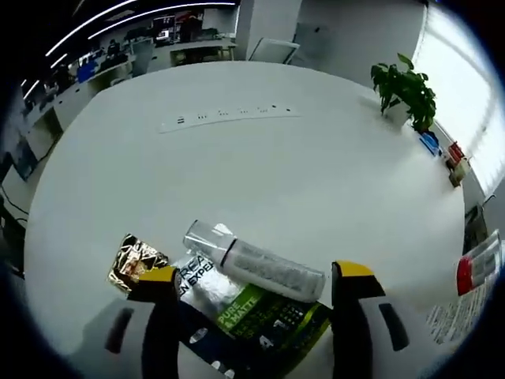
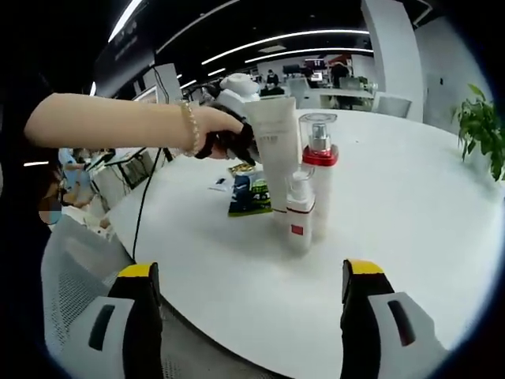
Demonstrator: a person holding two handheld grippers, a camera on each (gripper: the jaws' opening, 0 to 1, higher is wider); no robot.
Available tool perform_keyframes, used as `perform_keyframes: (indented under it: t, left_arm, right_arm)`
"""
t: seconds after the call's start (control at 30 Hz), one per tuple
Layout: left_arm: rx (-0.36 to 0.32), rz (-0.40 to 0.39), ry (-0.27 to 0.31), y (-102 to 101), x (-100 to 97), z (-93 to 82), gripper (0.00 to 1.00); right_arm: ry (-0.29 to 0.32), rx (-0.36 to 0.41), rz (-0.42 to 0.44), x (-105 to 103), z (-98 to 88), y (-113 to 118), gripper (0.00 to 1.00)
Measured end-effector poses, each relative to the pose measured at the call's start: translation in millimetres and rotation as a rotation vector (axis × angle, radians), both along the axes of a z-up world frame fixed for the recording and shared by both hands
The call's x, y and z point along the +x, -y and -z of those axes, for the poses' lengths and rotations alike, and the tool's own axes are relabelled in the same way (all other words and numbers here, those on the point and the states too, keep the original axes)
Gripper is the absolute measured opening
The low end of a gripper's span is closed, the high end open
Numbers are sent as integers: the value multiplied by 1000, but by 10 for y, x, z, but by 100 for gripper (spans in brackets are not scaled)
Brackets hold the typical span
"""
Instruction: Arrange the skincare products in the storage area until every visible bottle or jar stands upright without overlapping.
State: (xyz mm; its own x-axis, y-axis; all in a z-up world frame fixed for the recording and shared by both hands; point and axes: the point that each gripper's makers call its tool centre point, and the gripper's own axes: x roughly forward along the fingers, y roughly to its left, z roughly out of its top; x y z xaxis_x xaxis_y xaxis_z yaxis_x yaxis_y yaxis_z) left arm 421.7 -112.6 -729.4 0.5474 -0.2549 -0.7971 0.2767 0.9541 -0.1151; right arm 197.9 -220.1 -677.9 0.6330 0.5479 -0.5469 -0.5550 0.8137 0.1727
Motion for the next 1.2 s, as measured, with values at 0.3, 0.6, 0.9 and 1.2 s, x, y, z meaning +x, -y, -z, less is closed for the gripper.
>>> perform_keyframes:
  t: [0.3,0.6,0.9,1.2]
  left_arm:
    - [87,14,-2,-58,81,84,67]
    - [127,109,24,-95,74,94,53]
    - [116,137,9,-298,81,161,40]
    - [178,220,4,-428,128,234,26]
  right_arm:
    - [-5,7,11,9,0,14,95]
    - [-7,9,14,17,6,13,95]
    - [-4,4,15,21,3,22,95]
    - [-2,2,12,19,-2,17,95]
